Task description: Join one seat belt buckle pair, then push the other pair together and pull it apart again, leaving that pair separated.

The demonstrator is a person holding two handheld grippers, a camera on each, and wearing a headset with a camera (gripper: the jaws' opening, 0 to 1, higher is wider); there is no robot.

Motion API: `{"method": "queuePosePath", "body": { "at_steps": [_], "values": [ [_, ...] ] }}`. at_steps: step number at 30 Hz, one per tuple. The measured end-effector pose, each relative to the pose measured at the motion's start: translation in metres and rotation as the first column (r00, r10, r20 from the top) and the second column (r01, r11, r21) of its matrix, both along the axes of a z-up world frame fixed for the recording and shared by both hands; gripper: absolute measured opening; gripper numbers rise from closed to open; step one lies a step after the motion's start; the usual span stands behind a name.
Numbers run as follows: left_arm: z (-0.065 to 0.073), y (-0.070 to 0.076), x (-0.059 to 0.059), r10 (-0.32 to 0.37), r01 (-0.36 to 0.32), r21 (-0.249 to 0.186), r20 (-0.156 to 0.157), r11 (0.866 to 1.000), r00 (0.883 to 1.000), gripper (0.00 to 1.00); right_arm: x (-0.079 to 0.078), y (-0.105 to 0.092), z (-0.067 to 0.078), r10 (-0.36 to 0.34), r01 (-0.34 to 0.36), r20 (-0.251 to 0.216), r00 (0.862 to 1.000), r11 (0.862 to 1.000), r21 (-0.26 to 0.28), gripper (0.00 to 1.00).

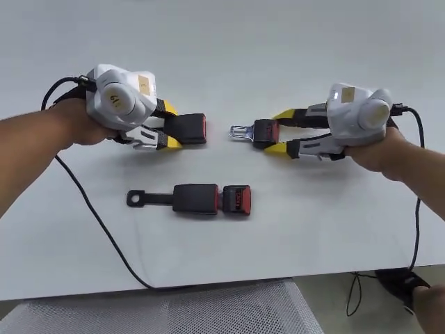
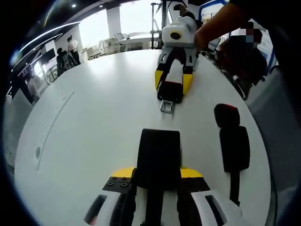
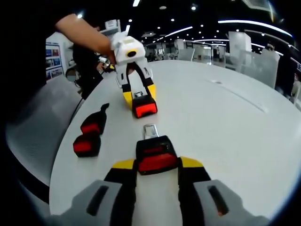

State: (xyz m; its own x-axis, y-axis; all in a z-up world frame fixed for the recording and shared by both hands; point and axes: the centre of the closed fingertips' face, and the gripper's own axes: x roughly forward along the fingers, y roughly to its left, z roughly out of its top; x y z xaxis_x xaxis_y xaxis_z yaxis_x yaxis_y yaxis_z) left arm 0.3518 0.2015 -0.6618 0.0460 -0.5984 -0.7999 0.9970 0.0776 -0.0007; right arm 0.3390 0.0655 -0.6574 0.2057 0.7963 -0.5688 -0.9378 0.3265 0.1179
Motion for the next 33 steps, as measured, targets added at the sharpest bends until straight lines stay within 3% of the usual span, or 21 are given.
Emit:
{"method": "queuePosePath", "body": {
  "at_steps": [16, 24, 33],
  "values": [
    [-0.001, 0.000, 0.001, -0.014, 0.014, 0.029, 0.000, 0.999, 1.000, 0.34, 0.009, 0.046, -0.004, 0.038, -0.038, 0.016, 0.999, 0.999, 0.009, 0.33],
    [-0.002, 0.000, 0.001, -0.036, 0.036, 0.044, 0.003, 0.998, 0.999, 0.34, 0.013, 0.060, -0.004, 0.043, -0.043, 0.029, 0.999, 0.999, -0.006, 0.33],
    [-0.003, -0.001, 0.001, -0.061, 0.060, 0.044, 0.015, 0.997, 0.998, 0.33, 0.010, 0.062, -0.005, 0.026, -0.026, 0.006, 1.000, 1.000, 0.005, 0.33]
  ]
}}
